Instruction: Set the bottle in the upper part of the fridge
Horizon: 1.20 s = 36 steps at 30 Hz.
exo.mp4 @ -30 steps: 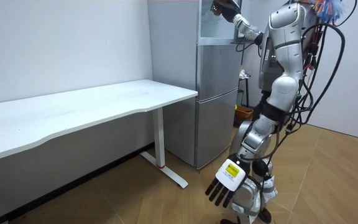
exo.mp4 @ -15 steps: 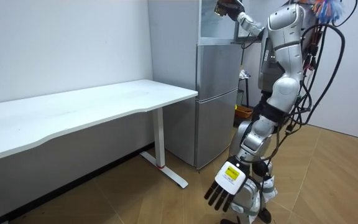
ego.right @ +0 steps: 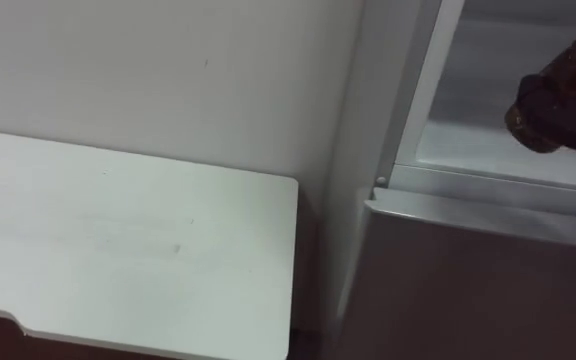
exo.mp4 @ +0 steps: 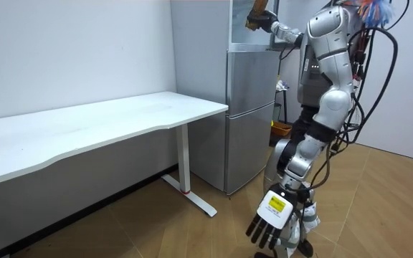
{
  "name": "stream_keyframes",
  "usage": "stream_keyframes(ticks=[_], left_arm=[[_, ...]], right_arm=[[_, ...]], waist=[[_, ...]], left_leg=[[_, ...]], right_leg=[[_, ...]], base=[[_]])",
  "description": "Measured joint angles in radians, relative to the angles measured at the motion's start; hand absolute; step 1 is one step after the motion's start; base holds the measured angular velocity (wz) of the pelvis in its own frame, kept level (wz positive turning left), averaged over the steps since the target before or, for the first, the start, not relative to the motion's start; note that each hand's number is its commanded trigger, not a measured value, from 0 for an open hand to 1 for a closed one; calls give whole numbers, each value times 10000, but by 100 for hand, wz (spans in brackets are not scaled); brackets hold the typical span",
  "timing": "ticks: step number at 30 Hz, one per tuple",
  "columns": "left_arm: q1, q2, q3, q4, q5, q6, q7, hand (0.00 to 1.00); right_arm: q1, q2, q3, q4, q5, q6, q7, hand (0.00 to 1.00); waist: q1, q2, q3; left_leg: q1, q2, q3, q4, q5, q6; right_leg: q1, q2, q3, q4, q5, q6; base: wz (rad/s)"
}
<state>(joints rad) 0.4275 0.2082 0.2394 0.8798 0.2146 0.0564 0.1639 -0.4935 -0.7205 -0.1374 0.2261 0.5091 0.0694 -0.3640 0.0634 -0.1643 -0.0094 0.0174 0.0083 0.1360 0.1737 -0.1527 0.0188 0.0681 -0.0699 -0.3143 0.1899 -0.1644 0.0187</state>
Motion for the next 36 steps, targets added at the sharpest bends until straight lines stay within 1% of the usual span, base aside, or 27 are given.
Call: stream_keyframes(ticks=[1,3,5,6,9,10,12,14,16,18,20,22,23,24,26,28,30,31,34,36], left_arm=[[14,0,3,-31,132,57,-19,0],[34,23,3,-131,130,94,-21,0],[24,113,3,-312,131,89,-21,0],[3,196,6,-425,137,85,-9,0],[6,434,5,-507,140,108,-1,0],[-7,508,8,-538,154,128,9,0],[-75,548,9,-634,220,247,27,0],[-87,580,-4,-716,336,289,44,0],[-96,656,-92,-779,334,314,82,0],[-92,659,-115,-830,334,352,82,0],[-116,687,-115,-885,334,396,82,0],[-117,750,-142,-946,333,452,82,0],[-117,775,-182,-948,329,464,82,0],[-146,832,-303,-950,329,469,80,0],[-234,889,-438,-949,329,468,78,0],[-316,954,-559,-949,323,464,30,0],[-408,972,-565,-942,319,465,9,0],[-429,972,-586,-964,318,464,0,0],[-434,977,-586,-1001,323,460,-8,0],[-424,981,-584,-1000,323,465,-25,0]], right_arm=[[-8,0,0,203,22,68,11,100],[-210,0,58,714,71,171,53,100],[-452,0,95,1296,62,200,-96,100],[-530,0,97,1536,59,200,-349,100],[-951,0,493,2201,40,220,-816,100],[-1161,0,695,2553,13,239,-912,100],[-1524,0,1007,3173,7,351,-1061,100],[-2006,-41,1294,3609,-33,337,-1353,100],[-2210,-184,1664,3932,123,329,-1534,100],[-2539,-256,1963,4147,363,329,-1638,100],[-2825,-256,2066,4363,453,329,-1719,100],[-3025,-258,2146,4591,571,328,-1943,100],[-3089,-264,2189,4664,612,325,-1995,100],[-3198,-319,2368,4750,739,317,-2149,100],[-3256,-319,2408,4758,758,265,-2283,100],[-3264,-332,2648,4774,754,73,-2341,100],[-3330,-365,2719,5058,772,-42,-2367,100],[-3414,-366,2737,5221,767,-53,-2351,100],[-3613,-376,2746,5511,769,-67,-2271,100],[-3751,-398,2750,5657,771,-75,-2247,100]], waist=[[27,-31,-19],[128,-57,-10],[190,-68,-10],[279,-78,-16],[378,-97,-3],[442,-110,0],[485,-108,1],[501,-96,7],[545,-122,24],[561,-131,27],[580,-133,44],[718,-144,54],[742,-130,70],[791,-117,112],[860,-127,159],[962,-112,177],[1065,-107,182],[1115,-63,213],[1153,-31,200],[1215,-10,208]], left_leg=[[-48,3,-15,65,-9,-4],[-128,86,-39,183,-60,-3],[-428,127,-123,432,-181,-7],[-574,147,-146,538,-202,-11],[-831,129,-210,669,-207,-16],[-945,130,-228,708,-203,-20],[-1111,133,-286,822,-202,-22],[-1294,131,-433,933,-202,-24],[-1377,137,-549,995,-199,-30],[-1526,147,-604,1055,-195,-39],[-1709,153,-701,1177,-196,-43],[-1836,150,-801,1243,-193,-49],[-1875,149,-833,1283,-196,-51],[-1926,149,-853,1341,-201,-55],[-1999,152,-900,1386,-201,-56],[-2114,167,-978,1527,-226,-65],[-2177,177,-1010,1582,-237,-67],[-2181,168,-1086,1588,-244,-72],[-2319,174,-1141,1685,-251,-78],[-2351,183,-1137,1716,-241,-85]], right_leg=[[-5,0,-15,-1,0,0],[-16,7,-43,-3,1,-1],[-99,25,-161,6,2,-4],[-212,34,-181,62,2,-4],[-469,50,-194,157,6,-9],[-549,60,-207,154,24,-38],[-650,73,-262,154,46,-74],[-708,74,-453,144,53,-86],[-717,80,-583,150,53,-87],[-796,85,-681,149,58,-94],[-872,104,-767,148,68,-111],[-928,111,-859,148,78,-127],[-923,115,-891,148,79,-129],[-914,117,-970,146,82,-133],[-937,128,-1004,138,90,-147],[-945,160,-1012,136,99,-162],[-950,176,-1005,136,106,-172],[-951,179,-990,137,109,-177],[-1059,208,-972,141,127,-208],[-1108,220,-971,141,158,-257]], base=[[8],[7],[10],[7],[3],[0],[8],[19],[19],[13],[13],[12],[15],[16],[11],[8],[3],[0],[0],[-2]])
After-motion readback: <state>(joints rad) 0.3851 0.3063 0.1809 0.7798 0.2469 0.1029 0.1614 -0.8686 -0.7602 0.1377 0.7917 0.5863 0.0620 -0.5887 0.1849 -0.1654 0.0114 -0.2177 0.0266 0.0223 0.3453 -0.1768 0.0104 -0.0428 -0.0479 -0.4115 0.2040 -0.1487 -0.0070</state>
